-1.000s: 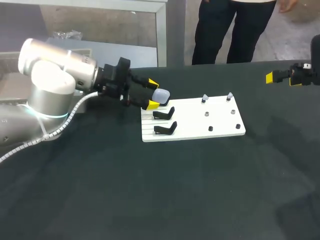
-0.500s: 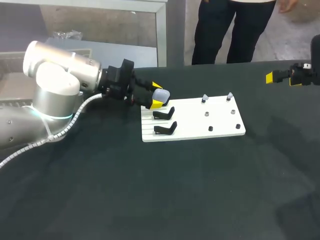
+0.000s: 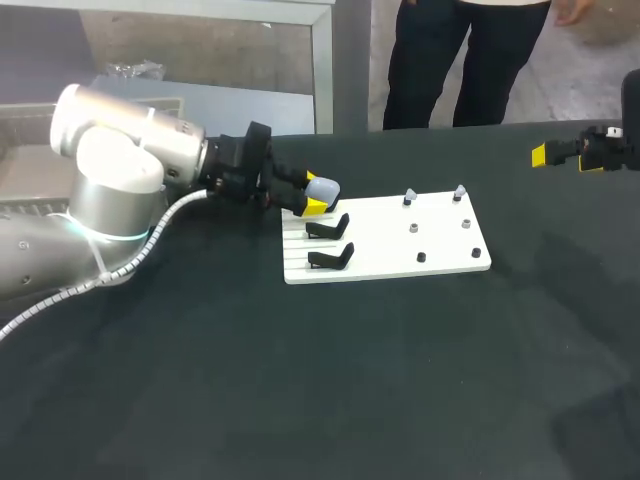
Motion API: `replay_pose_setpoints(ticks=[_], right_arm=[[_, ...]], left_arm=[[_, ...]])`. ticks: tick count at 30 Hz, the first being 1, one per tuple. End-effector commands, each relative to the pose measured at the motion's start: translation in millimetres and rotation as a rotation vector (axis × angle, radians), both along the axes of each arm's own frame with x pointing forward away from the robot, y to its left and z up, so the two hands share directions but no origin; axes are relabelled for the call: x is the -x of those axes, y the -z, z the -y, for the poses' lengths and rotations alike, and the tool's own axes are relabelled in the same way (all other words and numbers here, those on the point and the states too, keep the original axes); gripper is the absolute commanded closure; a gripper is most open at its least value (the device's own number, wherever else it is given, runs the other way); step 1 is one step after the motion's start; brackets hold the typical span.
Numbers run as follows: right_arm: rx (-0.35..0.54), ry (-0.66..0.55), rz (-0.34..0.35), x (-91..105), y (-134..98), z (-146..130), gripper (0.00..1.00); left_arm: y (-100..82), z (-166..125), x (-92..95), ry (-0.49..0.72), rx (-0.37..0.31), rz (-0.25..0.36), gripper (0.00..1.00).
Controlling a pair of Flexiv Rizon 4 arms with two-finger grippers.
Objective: Pick up each earbud case from the left stands, insert the matching earbuds, close the lid, and place the case in the box.
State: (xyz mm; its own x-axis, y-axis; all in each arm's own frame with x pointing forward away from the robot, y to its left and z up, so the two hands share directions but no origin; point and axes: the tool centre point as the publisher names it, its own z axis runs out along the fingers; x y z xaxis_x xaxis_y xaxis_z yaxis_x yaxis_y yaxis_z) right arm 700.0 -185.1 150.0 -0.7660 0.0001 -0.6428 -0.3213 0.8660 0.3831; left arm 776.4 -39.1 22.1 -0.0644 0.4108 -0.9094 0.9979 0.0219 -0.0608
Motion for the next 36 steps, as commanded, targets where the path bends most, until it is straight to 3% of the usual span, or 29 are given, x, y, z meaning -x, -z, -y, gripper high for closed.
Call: replay_pose_setpoints(ticks=[1, 10, 12, 15, 20, 30, 36], right_arm=[[0.0, 0.0, 0.0, 0.0, 0.0, 0.0, 0.0], [0.0, 0.0, 0.0, 0.0, 0.0, 0.0, 0.0], [0.0, 0.0, 0.0, 0.0, 0.0, 0.0, 0.0], [0.0, 0.0, 0.0, 0.0, 0.0, 0.0, 0.0], [0.0, 0.0, 0.0, 0.0, 0.0, 0.0, 0.0], [0.0, 0.0, 0.0, 0.0, 0.0, 0.0, 0.0], [0.0, 0.0, 0.0, 0.0, 0.0, 0.0, 0.0]], left_arm=[[2.0, 1.7, -2.8, -0.001, -0.004, -0.001, 0.53], [3.9, 0.4, -2.7, -0.003, 0.001, -0.006, 0.63], [4.2, 0.0, -2.5, -0.004, 0.004, -0.007, 0.73], [4.3, -0.1, -1.8, -0.001, 0.004, -0.008, 0.75], [3.7, 0.1, -0.7, -0.002, 0.006, -0.006, 1.0], [-15.2, -4.0, 5.3, -0.039, 0.04, 0.042, 1.0], [-34.6, -5.5, 4.9, -0.08, 0.07, 0.033, 1.0]])
